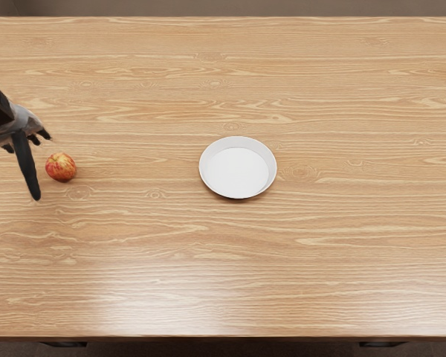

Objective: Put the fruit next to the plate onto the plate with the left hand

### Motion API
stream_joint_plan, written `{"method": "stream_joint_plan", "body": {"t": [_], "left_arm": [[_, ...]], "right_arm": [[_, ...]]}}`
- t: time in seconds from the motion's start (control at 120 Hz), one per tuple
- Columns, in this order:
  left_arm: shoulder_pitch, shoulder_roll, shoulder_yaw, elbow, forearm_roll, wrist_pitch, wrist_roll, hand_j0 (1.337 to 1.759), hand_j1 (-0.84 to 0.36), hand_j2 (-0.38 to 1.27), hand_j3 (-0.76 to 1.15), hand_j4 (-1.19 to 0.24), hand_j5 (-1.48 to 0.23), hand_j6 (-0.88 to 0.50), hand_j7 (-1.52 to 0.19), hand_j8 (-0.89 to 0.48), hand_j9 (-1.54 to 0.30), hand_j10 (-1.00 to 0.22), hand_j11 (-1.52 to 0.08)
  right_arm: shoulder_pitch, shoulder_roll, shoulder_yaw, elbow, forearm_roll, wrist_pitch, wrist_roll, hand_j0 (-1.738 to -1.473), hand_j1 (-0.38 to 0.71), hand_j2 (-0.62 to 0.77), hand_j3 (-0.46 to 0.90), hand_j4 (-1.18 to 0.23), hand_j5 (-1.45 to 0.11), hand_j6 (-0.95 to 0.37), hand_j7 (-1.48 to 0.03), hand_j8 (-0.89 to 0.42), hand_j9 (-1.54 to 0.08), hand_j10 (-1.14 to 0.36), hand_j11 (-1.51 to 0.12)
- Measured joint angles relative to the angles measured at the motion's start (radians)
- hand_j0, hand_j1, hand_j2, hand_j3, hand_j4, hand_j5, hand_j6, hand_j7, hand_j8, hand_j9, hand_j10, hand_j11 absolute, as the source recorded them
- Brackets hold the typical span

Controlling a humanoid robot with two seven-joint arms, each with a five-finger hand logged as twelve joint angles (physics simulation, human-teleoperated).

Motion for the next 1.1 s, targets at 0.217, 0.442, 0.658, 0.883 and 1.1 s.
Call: {"method": "stream_joint_plan", "body": {"t": [0.217,0.442,0.658,0.883,1.1], "left_arm": [[0.024,-0.003,-0.057,-0.001,-0.007,0.104,0.056,1.658,0.33,0.0,0.0,-0.02,-0.02,-0.02,-0.02,-0.02,-0.02,-0.02,-0.02],[0.098,-0.018,-0.118,0.064,-0.018,0.198,0.033,1.658,0.32,0.01,0.0,-0.03,-0.04,-0.03,-0.04,-0.03,-0.04,-0.03,-0.04],[0.216,-0.031,-0.152,0.129,-0.071,0.356,0.025,1.658,0.28,0.01,0.0,-0.06,-0.08,-0.06,-0.08,-0.06,-0.08,-0.06,-0.08],[0.271,-0.034,-0.155,0.166,-0.08,0.439,0.023,1.658,0.19,0.03,0.0,-0.13,-0.17,-0.13,-0.17,-0.13,-0.17,-0.13,-0.17],[0.306,-0.034,-0.155,0.184,-0.075,0.472,0.022,1.658,0.11,0.04,0.0,-0.2,-0.26,-0.2,-0.26,-0.2,-0.26,-0.2,-0.26]], "right_arm": [[0.0,0.0,0.0,0.0,0.0,0.0,0.0,-1.658,-0.35,0.0,0.0,0.0,0.0,0.0,0.0,0.0,0.0,0.0,0.0],[0.0,0.0,0.0,0.0,0.0,0.0,0.0,-1.658,-0.35,0.0,0.0,0.0,0.0,0.0,0.0,0.0,0.0,0.0,0.0],[0.0,0.0,0.0,0.0,0.0,0.0,0.0,-1.658,-0.35,0.0,0.0,0.0,0.0,0.0,0.0,0.0,0.0,0.0,0.0],[0.0,0.0,0.0,0.0,0.0,0.0,0.0,-1.658,-0.35,0.0,0.0,0.0,0.0,0.0,0.0,0.0,0.0,0.0,0.0],[0.0,0.0,0.0,0.0,0.0,0.0,0.0,-1.658,-0.35,0.0,0.0,0.0,0.0,0.0,0.0,0.0,0.0,0.0,0.0]]}}
